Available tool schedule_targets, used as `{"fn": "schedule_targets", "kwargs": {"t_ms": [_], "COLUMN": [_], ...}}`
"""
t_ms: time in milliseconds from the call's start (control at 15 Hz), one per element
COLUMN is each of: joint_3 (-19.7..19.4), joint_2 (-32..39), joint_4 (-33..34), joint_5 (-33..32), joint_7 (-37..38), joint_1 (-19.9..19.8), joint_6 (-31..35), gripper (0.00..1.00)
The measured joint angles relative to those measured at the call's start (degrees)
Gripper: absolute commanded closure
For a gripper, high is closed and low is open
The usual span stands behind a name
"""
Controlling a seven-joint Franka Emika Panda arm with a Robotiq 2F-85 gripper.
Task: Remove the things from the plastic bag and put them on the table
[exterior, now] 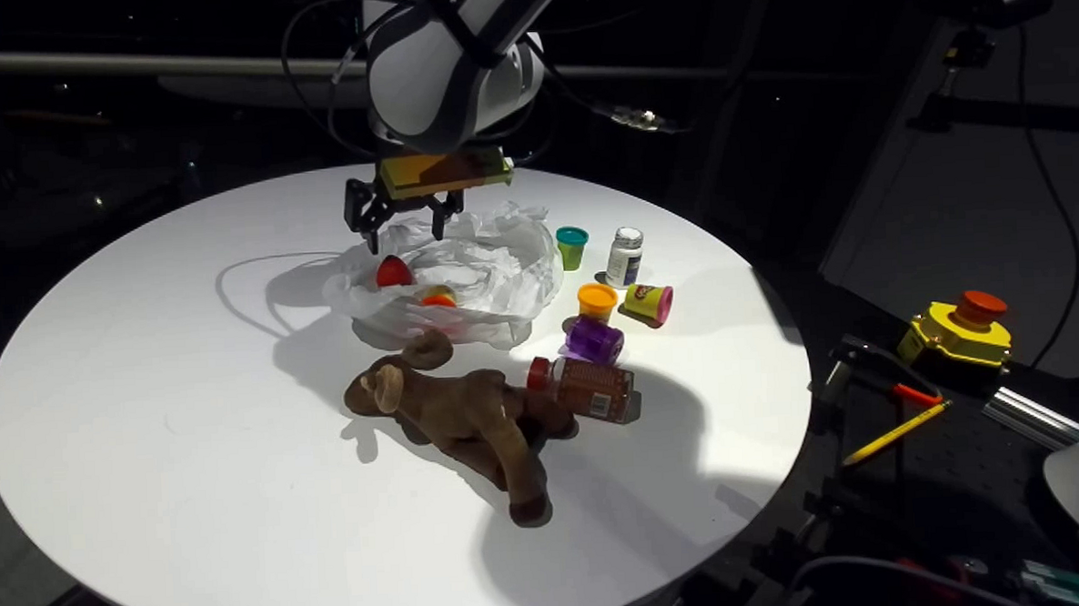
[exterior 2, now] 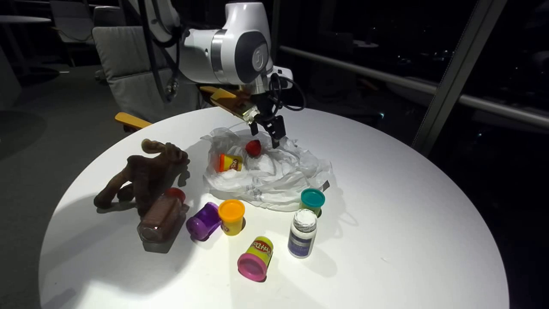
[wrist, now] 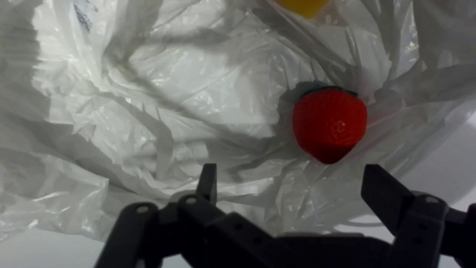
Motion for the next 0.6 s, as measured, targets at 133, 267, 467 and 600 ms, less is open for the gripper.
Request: {"fn": "schedule_targets", "kwargs": {"t_ms": [133,267,467,600], "joint_3": [0.7,1.3,2.1,2.6], "joint_2": [0.0,0.0,0.0,0.0], "joint_4": [0.3,0.6,0.6,0.6], "joint_5": [0.7,0.9,1.0,1.1], "joint_7": [0.0,0.0,-0.1,-0.1], "joint_1": [-0.2,-0.4,-0.9,-1.3], "joint_6": [-0.3,-0.9,-2.3,-3.3], "gripper": [0.0,0.0,0.26,0.42]}}
